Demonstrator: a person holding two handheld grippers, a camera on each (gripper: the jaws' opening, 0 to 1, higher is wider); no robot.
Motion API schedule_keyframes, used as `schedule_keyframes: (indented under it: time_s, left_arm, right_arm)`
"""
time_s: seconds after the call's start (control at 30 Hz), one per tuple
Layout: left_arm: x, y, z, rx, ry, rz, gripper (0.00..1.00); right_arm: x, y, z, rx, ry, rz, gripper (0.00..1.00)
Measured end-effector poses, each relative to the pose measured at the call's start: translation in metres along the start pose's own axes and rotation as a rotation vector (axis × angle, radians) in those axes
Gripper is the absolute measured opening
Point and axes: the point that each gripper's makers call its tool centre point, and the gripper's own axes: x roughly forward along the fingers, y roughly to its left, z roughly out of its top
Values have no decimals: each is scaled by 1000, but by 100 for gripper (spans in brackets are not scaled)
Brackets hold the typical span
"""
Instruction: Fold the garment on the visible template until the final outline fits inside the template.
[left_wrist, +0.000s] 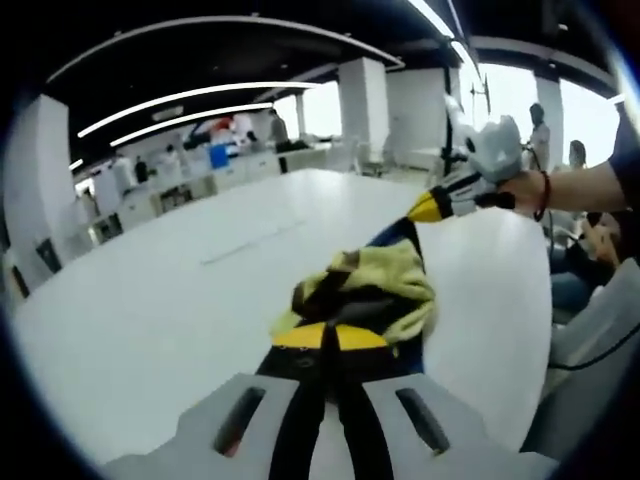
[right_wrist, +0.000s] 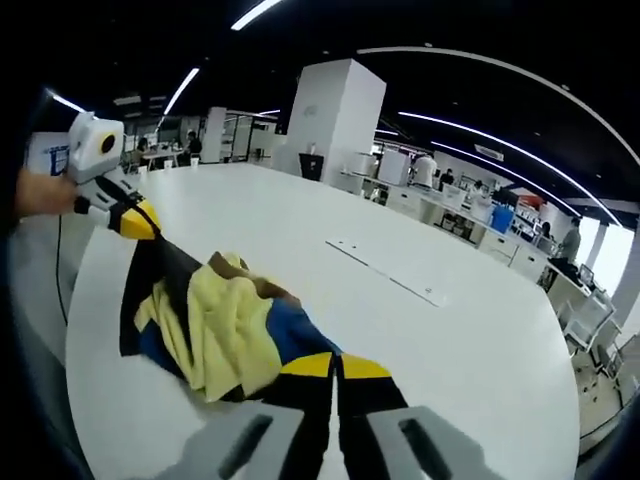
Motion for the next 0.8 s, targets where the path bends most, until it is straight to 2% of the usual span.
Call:
schedule_keyframes:
  time_s: [0.17, 0.33, 0.53, 0.6, 0.8]
  left_arm:
    - [-8, 12, 7, -3, -12, 24, 0]
    - [-16, 31, 10, 6, 4, 77, 0]
    - [-23, 57, 11, -25, -12, 115, 0]
    - [-24, 59, 15, -34, -23, 125, 0]
    - [-31, 81, 23, -69, -53, 187, 0]
  right_arm:
    - [1, -5, 9, -3, -3, -10, 0]
    - [7, -16, 15, -10, 6, -22, 0]
    - [10, -26, 24, -34, 10, -28, 0]
    - [11, -30, 27, -44, 17, -33, 0]
    - [15, -40, 32, -54, 27, -42, 0]
